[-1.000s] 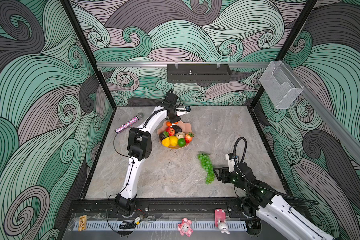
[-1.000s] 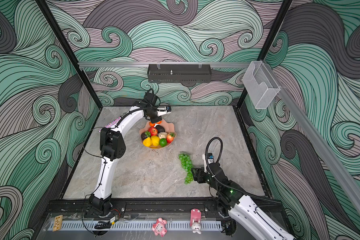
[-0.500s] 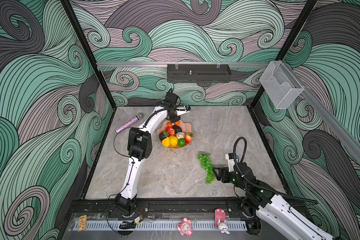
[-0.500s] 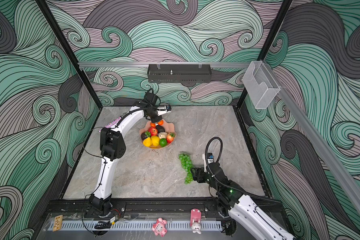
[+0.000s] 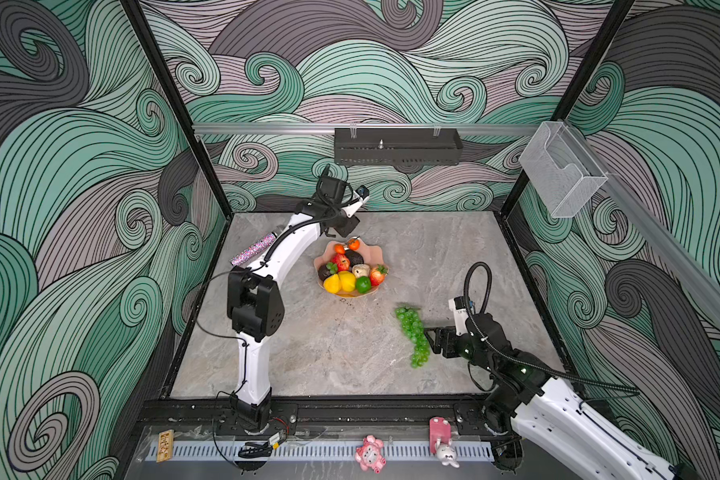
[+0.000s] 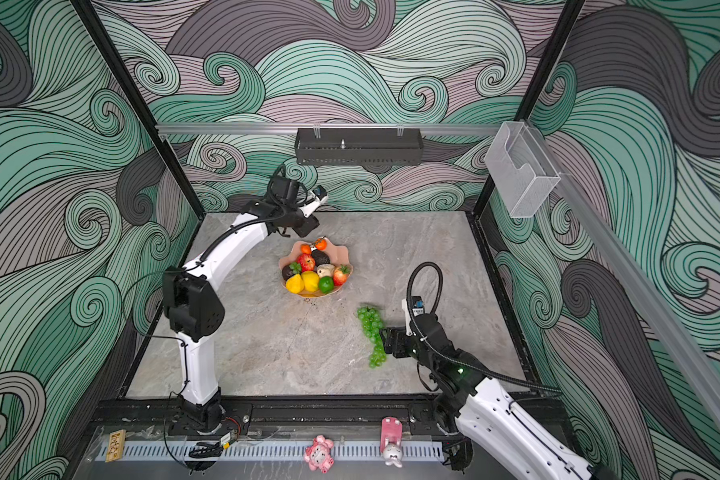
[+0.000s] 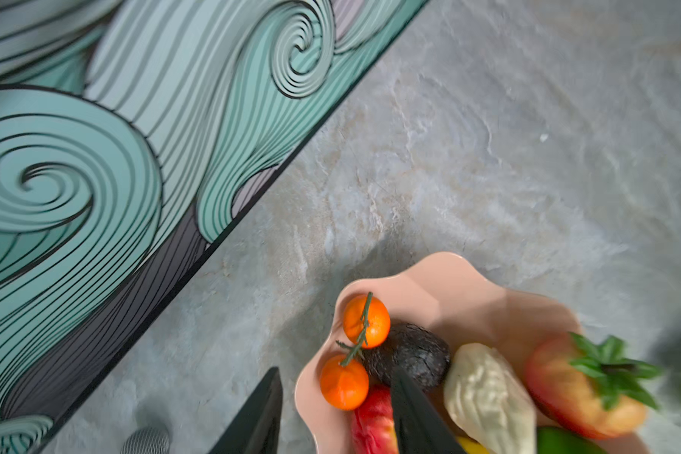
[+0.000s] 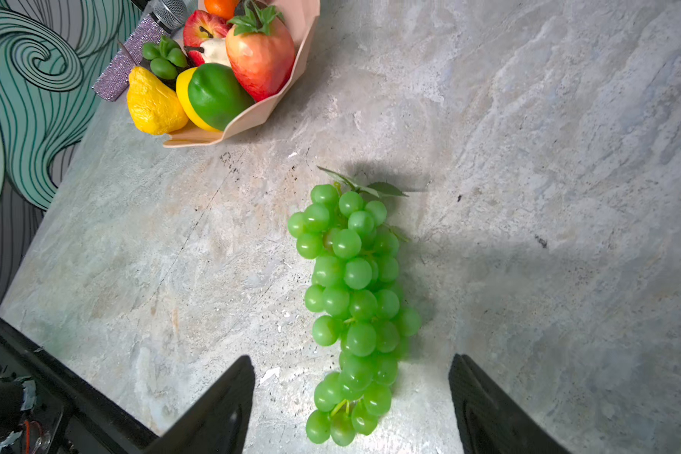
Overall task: Place and organize the fake fruits in the fruit bowl
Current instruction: 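Withdraw the left gripper while the right moves over the green grapes, then lower the right gripper onto the grape bunch's leafy top and close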
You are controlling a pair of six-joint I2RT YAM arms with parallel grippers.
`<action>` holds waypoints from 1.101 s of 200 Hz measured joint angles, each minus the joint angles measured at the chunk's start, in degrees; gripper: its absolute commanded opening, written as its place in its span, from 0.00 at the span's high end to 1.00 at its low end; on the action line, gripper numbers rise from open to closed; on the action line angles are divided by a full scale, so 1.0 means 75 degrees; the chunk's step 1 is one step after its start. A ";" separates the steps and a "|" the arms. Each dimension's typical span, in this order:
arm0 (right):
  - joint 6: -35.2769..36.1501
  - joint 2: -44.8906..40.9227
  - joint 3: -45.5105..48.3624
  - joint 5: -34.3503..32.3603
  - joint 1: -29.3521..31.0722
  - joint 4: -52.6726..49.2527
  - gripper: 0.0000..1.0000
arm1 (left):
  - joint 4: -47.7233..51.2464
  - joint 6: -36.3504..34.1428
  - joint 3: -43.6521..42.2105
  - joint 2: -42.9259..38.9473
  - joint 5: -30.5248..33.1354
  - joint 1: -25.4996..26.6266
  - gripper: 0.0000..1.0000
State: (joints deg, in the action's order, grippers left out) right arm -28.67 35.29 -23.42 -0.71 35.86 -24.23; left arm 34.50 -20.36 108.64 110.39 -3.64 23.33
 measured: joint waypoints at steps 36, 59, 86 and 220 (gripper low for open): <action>0.0455 0.1259 -0.0755 0.0251 -0.0184 -0.0052 0.35 | -0.1574 0.2404 -0.3331 -0.3010 0.0242 0.0000 0.44; 0.0801 0.1947 -0.1265 0.0358 -0.0189 -0.0178 0.25 | -0.2299 0.3780 -0.5680 -0.4739 0.0825 0.0000 0.33; 0.1274 0.2882 -0.2022 0.0230 0.0055 -0.0469 0.16 | -0.2734 0.4919 -0.8113 -0.6400 0.1451 -0.0029 0.28; 0.2037 0.7198 -0.4124 -0.2186 0.1075 -0.1093 0.03 | -0.3477 0.6408 -1.1709 -0.9984 0.1982 -0.0058 0.25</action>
State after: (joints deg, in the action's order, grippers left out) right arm -13.39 89.27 -54.35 -17.10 43.92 -32.42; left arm 8.43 27.70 20.82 35.51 11.22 22.90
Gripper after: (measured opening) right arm 0.971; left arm 0.749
